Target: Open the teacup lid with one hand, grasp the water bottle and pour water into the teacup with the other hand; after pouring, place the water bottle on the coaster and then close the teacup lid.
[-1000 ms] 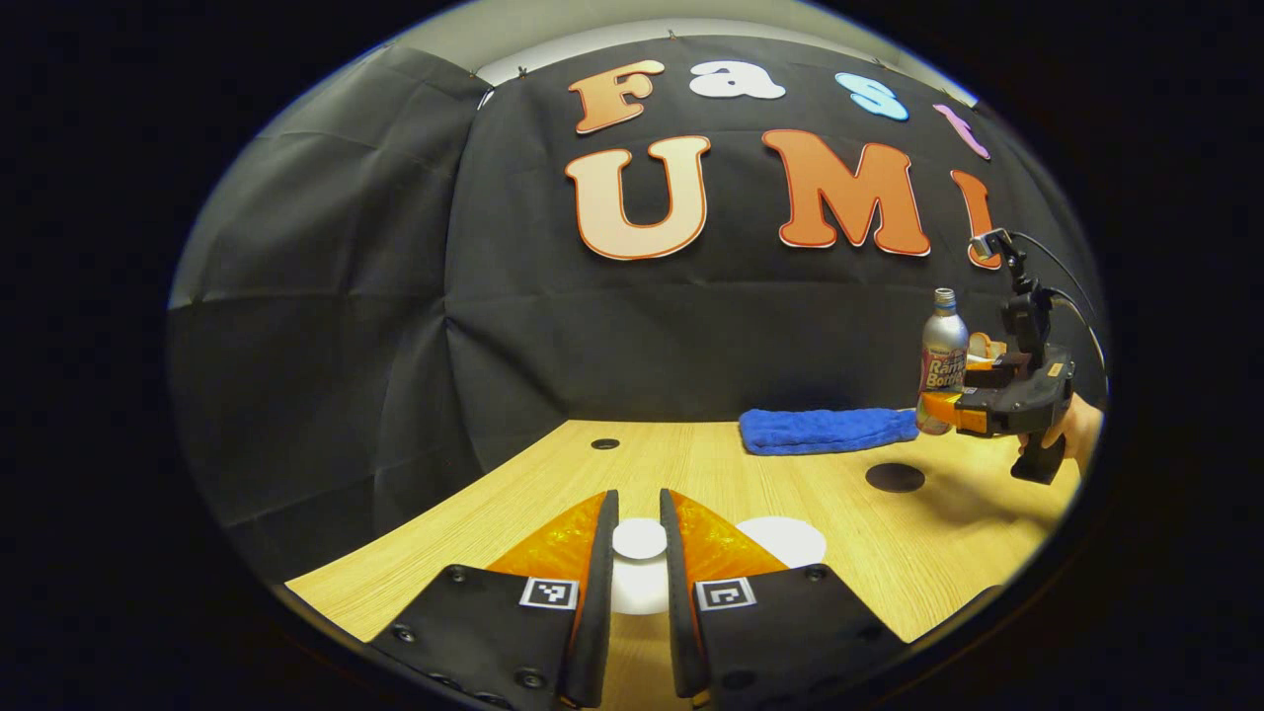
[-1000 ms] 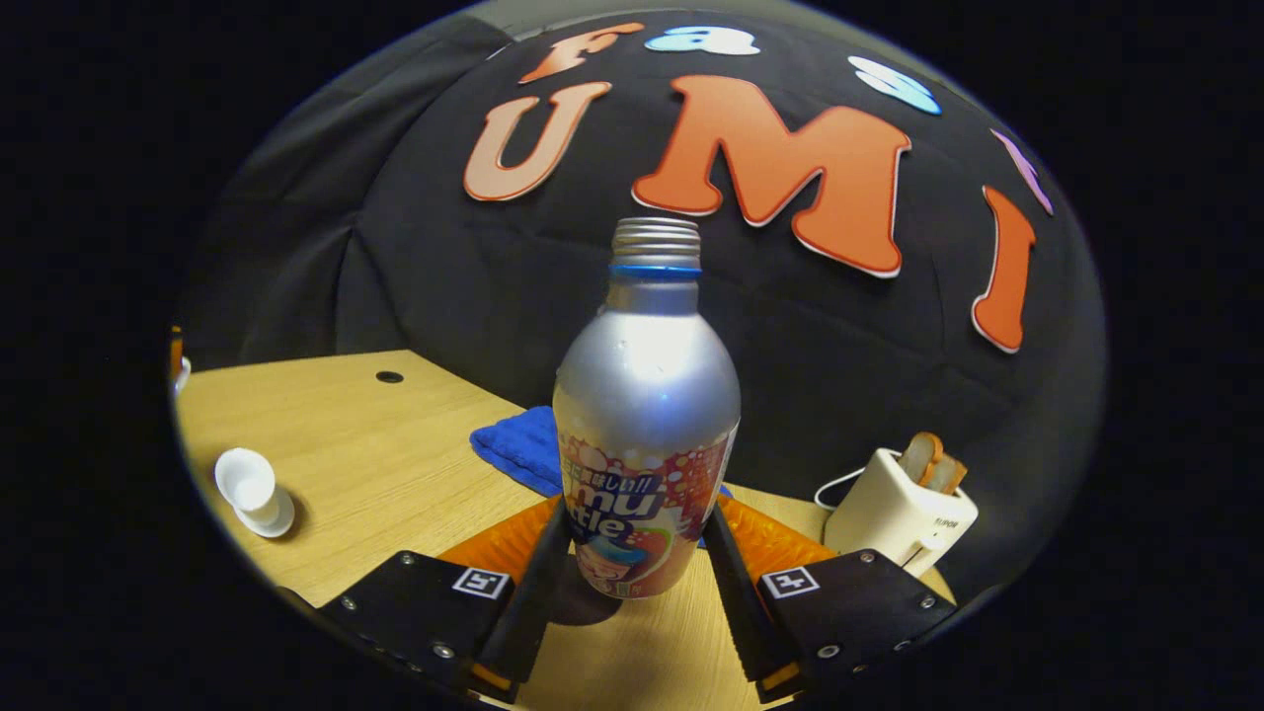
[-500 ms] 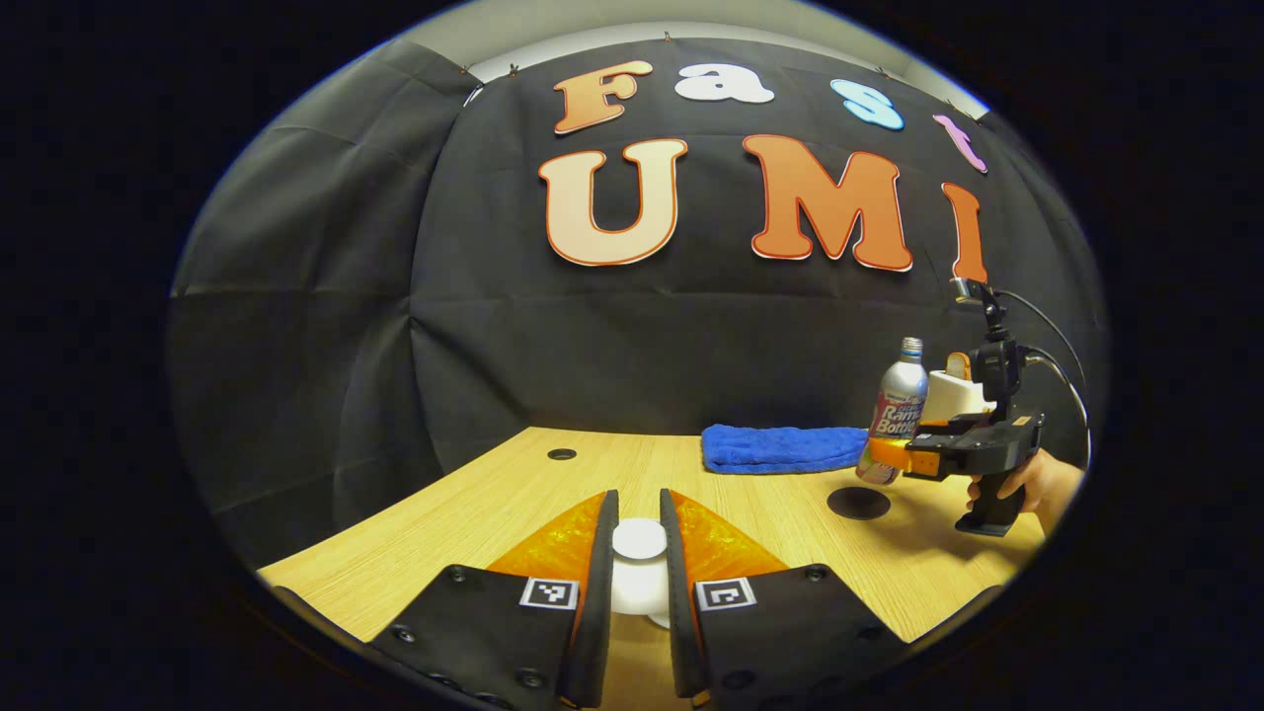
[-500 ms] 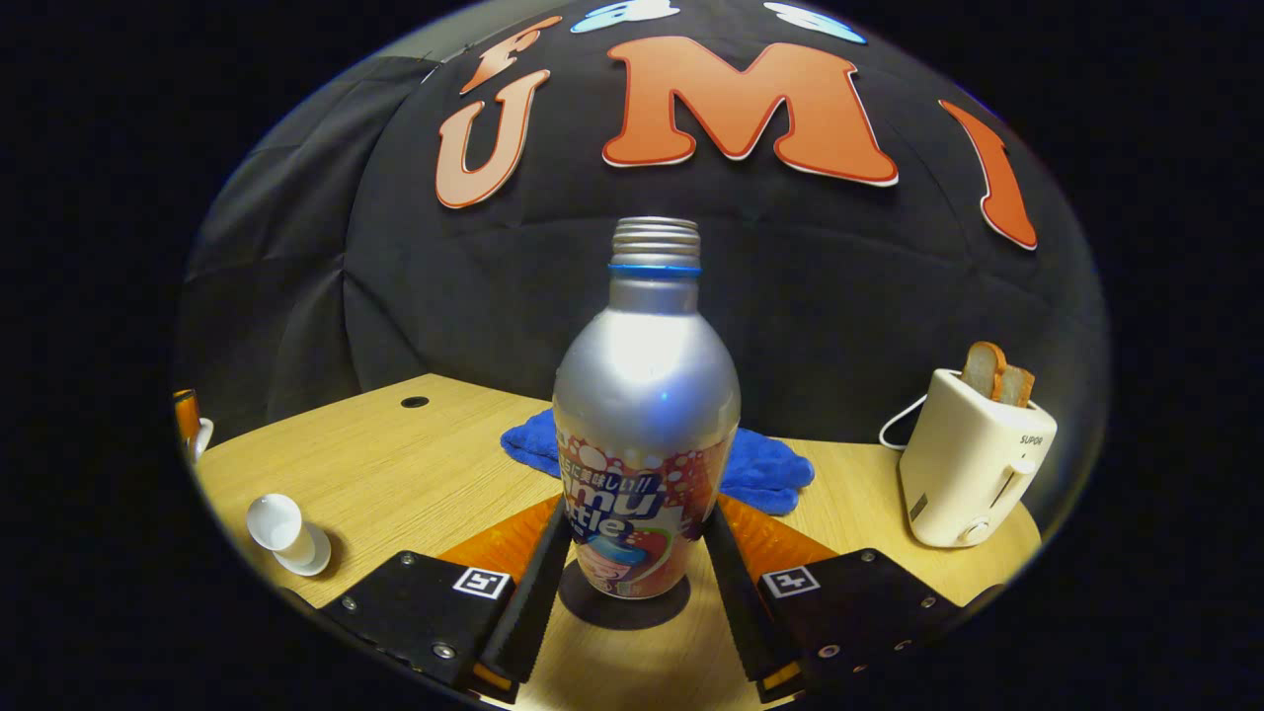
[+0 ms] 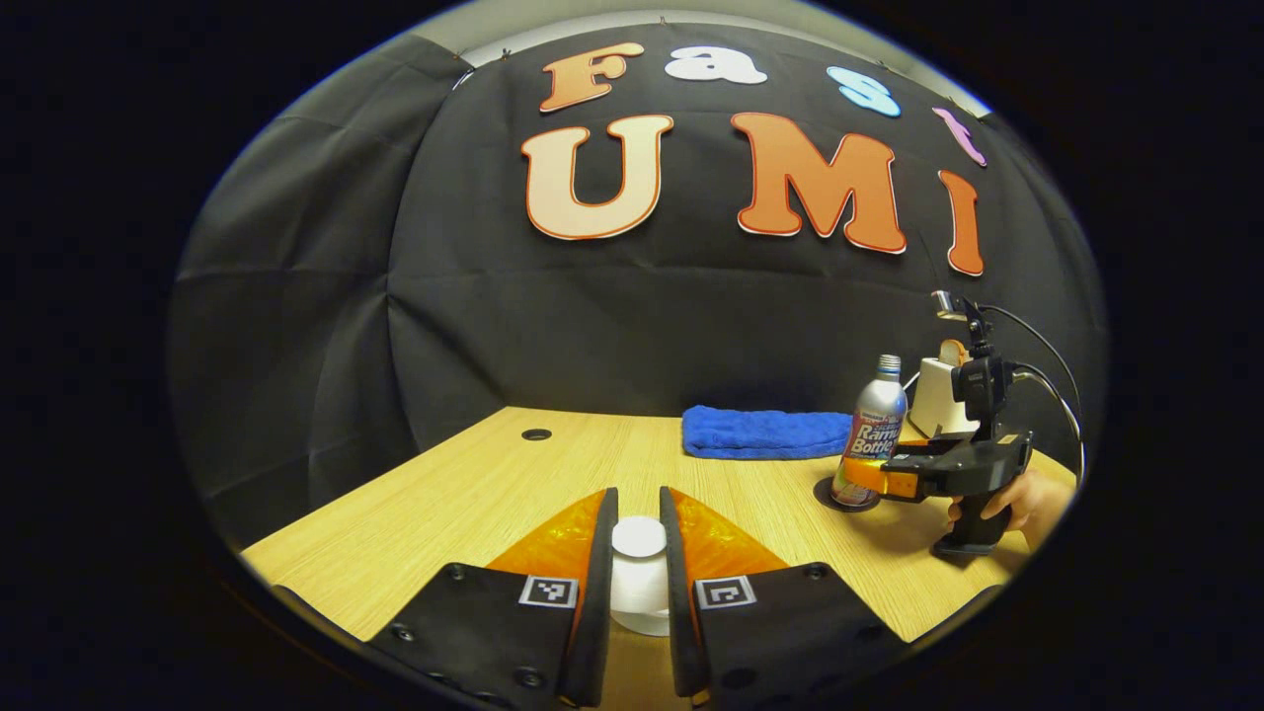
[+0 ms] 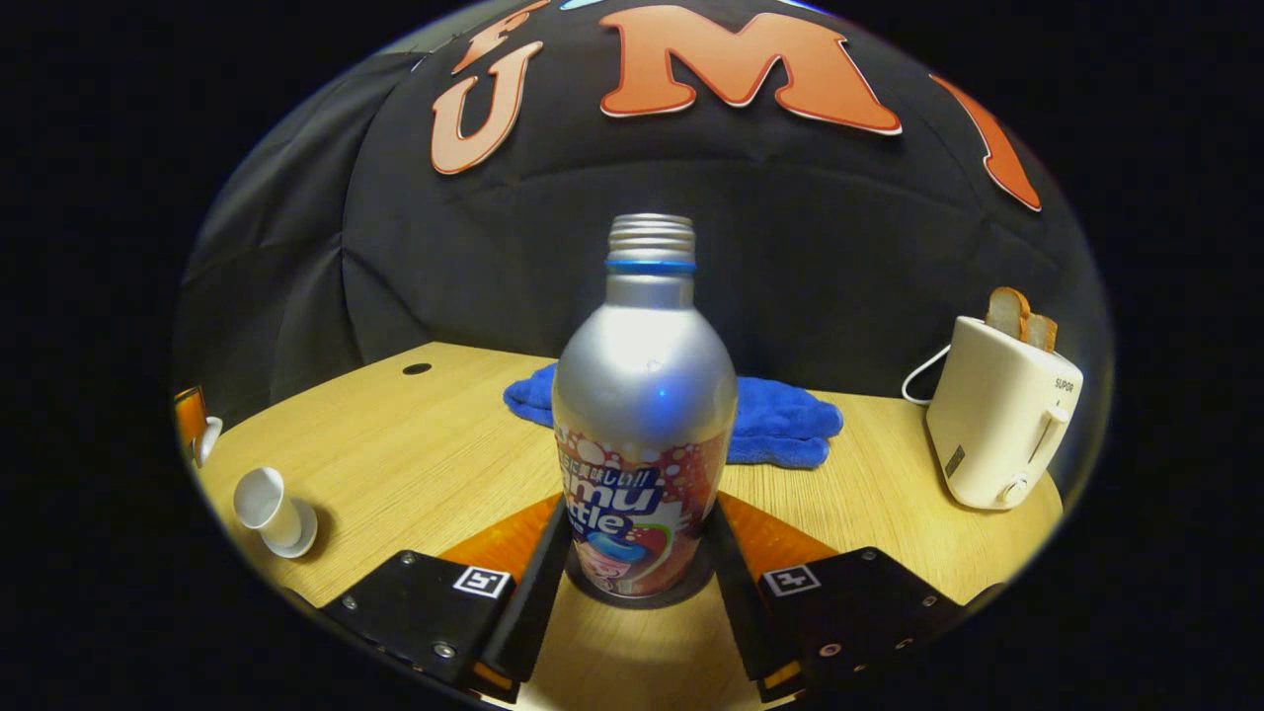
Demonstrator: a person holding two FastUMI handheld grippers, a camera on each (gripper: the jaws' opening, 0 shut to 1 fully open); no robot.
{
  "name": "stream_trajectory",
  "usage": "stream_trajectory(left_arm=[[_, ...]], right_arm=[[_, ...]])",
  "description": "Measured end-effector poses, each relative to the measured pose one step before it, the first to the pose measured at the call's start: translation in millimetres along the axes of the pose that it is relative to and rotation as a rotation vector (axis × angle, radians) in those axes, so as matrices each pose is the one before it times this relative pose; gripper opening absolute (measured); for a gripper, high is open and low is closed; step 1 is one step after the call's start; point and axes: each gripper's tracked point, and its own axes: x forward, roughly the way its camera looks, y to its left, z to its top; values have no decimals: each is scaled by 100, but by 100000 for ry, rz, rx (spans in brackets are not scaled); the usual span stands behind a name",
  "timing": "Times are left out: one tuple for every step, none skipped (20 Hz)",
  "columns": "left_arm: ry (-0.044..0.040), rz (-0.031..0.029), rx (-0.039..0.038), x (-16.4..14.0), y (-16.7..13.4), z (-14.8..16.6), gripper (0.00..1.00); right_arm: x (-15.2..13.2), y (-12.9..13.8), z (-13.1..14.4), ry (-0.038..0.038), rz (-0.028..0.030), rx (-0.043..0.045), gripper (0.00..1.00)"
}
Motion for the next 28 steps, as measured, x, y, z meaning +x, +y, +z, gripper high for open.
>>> stream_trajectory(left_arm=[[381,-250,-427,155,-117,-69,29],[187,-355,-229,99,-188,62,30],[34,-308,-246,113,-191,-78,29],[91,-771,-328,191,-291,-117,30],[680,-704,-188,264,-133,-313,29],[865,-497,57,311,-197,-310,29],[48,-614,-149,199,-168,-83,30],[561,-413,-58,359,-192,-294,29],[2043,-17,7,436,-83,-783,32],[1861,101,416,172,-194,-480,27],[1072,-47,523,333,-136,-459,30],[1034,-144,416,280,-126,-273,27],[793,-229,373,67,-107,-300,30],[650,40,329,163,-54,-331,30],[625,-142,-60,377,25,-381,27],[1078,-269,-80,233,-198,-352,30],[1126,104,207,51,16,-538,29],[-98,371,468,-108,59,35,29],[-1803,-81,542,-99,-152,204,30],[1326,365,354,20,53,-255,30],[72,-119,562,152,22,-123,31],[-656,-182,-369,76,-78,217,33],[-797,-116,-502,-173,-63,237,35],[-976,-84,-413,-142,-44,374,39],[-1167,121,-10,-182,84,328,50],[-1682,436,32,-240,4,528,55],[-1949,365,4,-269,-108,708,60],[-2046,130,86,-313,-97,820,65]], right_arm=[[-108,56,-10,-222,-194,-363,78],[28,-21,15,-143,-46,-439,78],[0,91,-79,-66,23,-446,78],[93,-71,-12,233,167,44,79],[-35,78,-737,1925,360,137,80],[-74,91,-406,2216,627,398,81],[-69,107,-125,562,840,936,81],[-192,16,-151,407,4,25,84],[-282,-92,-23,500,-160,-852,87],[-295,-132,-114,349,-421,-1172,93],[-372,-4,-73,50,58,-840,95],[-406,3,54,-137,537,-189,98],[-528,72,21,-32,600,503,98],[-453,-55,139,-429,382,935,98],[-594,-27,173,-790,404,1093,98],[-638,-49,339,-969,323,1014,98],[-637,4,155,-796,204,947,98],[-749,-9,184,-1007,543,803,98],[-709,-10,216,-1545,119,988,98],[-730,-191,249,-978,-127,1188,98],[-775,9,44,-1118,358,1026,98],[-740,-81,254,-914,33,895,98],[-787,-116,188,-1160,-238,689,98],[-721,-234,391,-2158,-790,548,98],[-877,-369,570,-2180,-1263,-135,98],[-703,-331,545,-2667,-1121,-617,98],[-708,-249,575,-2532,-1202,-1168,98],[-681,-216,679,-2876,-1170,-1486,98]])
